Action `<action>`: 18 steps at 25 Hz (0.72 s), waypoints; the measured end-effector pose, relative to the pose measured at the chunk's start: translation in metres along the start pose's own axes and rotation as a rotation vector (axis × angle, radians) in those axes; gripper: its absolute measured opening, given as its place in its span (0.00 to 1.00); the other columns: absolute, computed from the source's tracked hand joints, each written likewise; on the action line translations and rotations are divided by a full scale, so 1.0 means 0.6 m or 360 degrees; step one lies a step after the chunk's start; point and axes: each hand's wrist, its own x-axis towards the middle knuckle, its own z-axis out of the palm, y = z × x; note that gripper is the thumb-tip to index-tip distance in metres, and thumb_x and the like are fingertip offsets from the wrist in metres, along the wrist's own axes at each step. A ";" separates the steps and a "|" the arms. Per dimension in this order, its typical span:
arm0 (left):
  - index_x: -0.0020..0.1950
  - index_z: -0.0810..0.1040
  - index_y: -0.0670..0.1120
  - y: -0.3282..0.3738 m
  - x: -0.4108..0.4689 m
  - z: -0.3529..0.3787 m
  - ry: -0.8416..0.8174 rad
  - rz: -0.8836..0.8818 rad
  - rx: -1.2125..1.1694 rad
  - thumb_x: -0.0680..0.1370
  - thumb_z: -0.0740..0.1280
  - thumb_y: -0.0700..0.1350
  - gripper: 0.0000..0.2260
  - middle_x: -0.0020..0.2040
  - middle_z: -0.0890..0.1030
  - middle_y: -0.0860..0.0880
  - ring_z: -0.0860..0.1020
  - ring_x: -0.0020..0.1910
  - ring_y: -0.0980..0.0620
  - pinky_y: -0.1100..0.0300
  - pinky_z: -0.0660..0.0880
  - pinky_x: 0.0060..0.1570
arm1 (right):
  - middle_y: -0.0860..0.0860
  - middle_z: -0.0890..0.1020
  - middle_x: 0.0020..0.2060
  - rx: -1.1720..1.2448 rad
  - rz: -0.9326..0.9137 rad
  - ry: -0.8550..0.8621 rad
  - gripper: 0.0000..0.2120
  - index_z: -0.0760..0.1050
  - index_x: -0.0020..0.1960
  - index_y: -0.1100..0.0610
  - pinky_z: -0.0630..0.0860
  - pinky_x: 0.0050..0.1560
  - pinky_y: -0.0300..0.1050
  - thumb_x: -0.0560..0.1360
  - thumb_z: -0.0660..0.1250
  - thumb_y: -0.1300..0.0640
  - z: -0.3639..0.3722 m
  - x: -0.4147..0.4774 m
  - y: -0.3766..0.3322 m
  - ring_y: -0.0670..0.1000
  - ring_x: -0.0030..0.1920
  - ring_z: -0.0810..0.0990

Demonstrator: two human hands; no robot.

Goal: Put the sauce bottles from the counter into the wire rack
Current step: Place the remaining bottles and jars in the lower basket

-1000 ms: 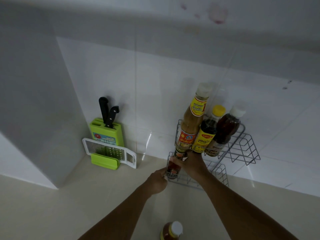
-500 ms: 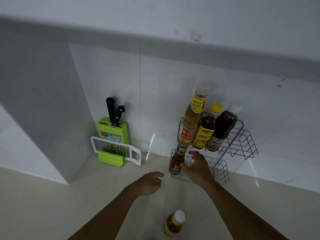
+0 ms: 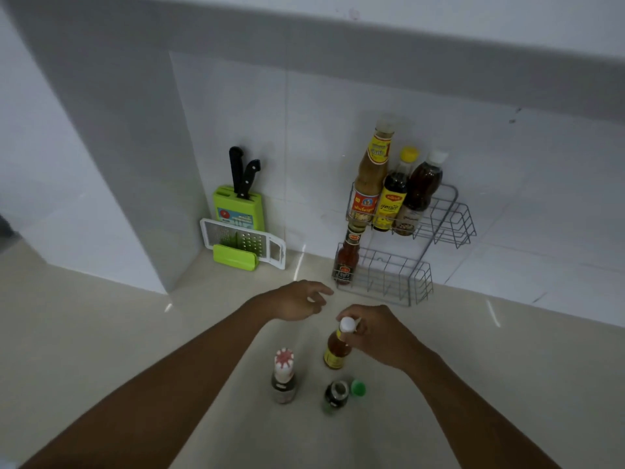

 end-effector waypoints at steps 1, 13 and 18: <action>0.72 0.71 0.50 0.006 -0.007 0.005 -0.0026 0.0008 -0.0001 0.79 0.66 0.38 0.23 0.66 0.78 0.46 0.78 0.58 0.51 0.54 0.77 0.59 | 0.44 0.85 0.44 -0.0020 0.0006 0.0069 0.11 0.83 0.53 0.47 0.83 0.47 0.50 0.71 0.76 0.54 0.004 -0.003 -0.001 0.42 0.41 0.82; 0.48 0.80 0.45 0.125 -0.072 -0.039 0.0043 0.0380 -0.0333 0.66 0.75 0.39 0.13 0.38 0.82 0.43 0.81 0.32 0.48 0.58 0.77 0.31 | 0.45 0.82 0.35 -0.0350 -0.0784 0.0849 0.05 0.78 0.47 0.55 0.73 0.31 0.40 0.74 0.69 0.54 -0.221 -0.022 -0.156 0.47 0.32 0.78; 0.46 0.78 0.36 0.163 -0.068 -0.066 -0.0035 0.0227 -0.0364 0.66 0.71 0.33 0.09 0.31 0.79 0.42 0.76 0.25 0.47 0.63 0.73 0.25 | 0.42 0.65 0.26 -0.0712 -0.0666 0.0705 0.14 0.74 0.56 0.54 0.60 0.30 0.41 0.76 0.54 0.55 -0.250 0.031 -0.155 0.42 0.25 0.66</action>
